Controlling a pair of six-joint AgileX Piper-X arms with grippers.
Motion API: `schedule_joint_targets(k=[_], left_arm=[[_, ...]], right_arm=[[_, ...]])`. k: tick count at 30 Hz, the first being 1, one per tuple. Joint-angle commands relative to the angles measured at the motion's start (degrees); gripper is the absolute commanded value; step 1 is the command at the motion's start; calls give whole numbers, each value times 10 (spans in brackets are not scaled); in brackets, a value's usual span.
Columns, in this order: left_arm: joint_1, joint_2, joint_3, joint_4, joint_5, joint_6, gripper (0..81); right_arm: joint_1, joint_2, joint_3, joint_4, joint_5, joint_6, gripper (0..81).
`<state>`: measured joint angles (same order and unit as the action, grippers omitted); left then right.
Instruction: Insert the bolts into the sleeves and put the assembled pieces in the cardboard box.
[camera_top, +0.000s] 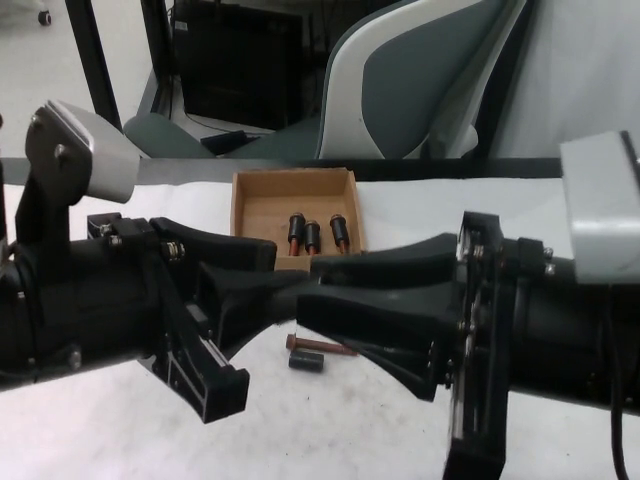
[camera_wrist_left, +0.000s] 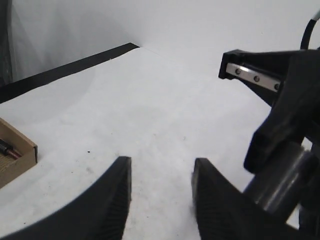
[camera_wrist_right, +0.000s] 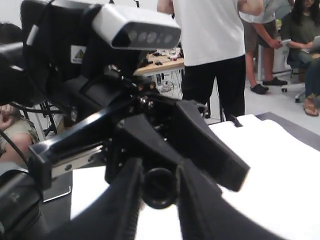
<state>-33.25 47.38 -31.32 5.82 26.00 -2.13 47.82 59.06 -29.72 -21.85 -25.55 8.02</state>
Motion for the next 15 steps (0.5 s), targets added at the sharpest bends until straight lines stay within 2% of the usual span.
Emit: schedule_joint_targets(k=[1,9,15], left_arm=[[0,-5,-4,-9,-11,-1,384],[0,-5,-4,-10,-21,1,384],[0,-5,-4,18,-170,50,384]], right_arm=[[-1,-3,-5,3,-3,-1,3],[-1,-3,-5,62,-3,-1,3],[-1,-3,-5,170,6,-2,3]])
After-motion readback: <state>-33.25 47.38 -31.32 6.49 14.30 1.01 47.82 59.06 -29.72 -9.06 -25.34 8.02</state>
